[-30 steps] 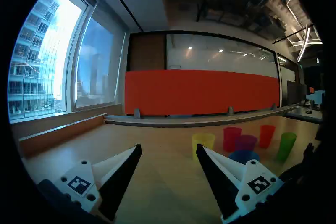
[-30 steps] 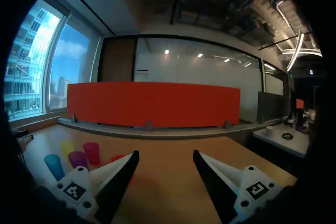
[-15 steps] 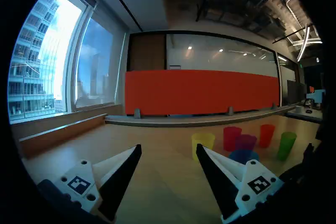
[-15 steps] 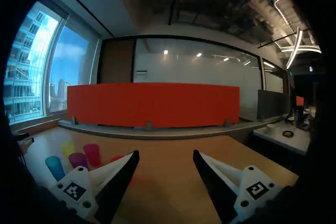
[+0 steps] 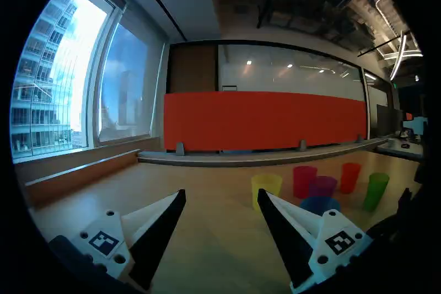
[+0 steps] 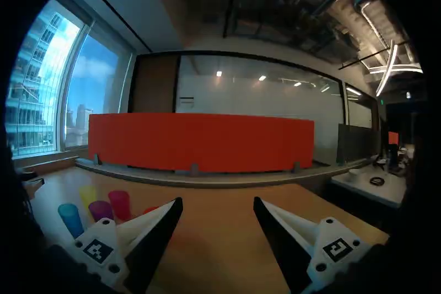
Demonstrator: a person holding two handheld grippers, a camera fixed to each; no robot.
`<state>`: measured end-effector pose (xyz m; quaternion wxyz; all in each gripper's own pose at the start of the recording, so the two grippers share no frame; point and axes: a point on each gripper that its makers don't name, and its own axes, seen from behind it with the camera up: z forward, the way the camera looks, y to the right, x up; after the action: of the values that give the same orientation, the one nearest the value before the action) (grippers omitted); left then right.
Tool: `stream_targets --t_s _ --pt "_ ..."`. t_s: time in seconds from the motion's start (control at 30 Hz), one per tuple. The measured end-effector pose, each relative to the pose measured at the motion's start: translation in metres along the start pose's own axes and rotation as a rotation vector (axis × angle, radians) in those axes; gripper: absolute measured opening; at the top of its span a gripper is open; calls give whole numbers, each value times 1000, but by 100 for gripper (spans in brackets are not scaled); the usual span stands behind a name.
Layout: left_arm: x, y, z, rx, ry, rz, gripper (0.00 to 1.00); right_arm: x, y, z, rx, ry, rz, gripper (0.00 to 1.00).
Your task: Pour water
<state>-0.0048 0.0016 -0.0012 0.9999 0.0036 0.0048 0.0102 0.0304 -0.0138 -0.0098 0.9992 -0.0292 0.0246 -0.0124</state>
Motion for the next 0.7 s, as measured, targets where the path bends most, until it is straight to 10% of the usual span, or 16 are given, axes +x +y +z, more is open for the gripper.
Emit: stream_targets --t_s 0.7 --pt "0 1 0 0 0 0 97 -27 -3 6 46 59 13 99"
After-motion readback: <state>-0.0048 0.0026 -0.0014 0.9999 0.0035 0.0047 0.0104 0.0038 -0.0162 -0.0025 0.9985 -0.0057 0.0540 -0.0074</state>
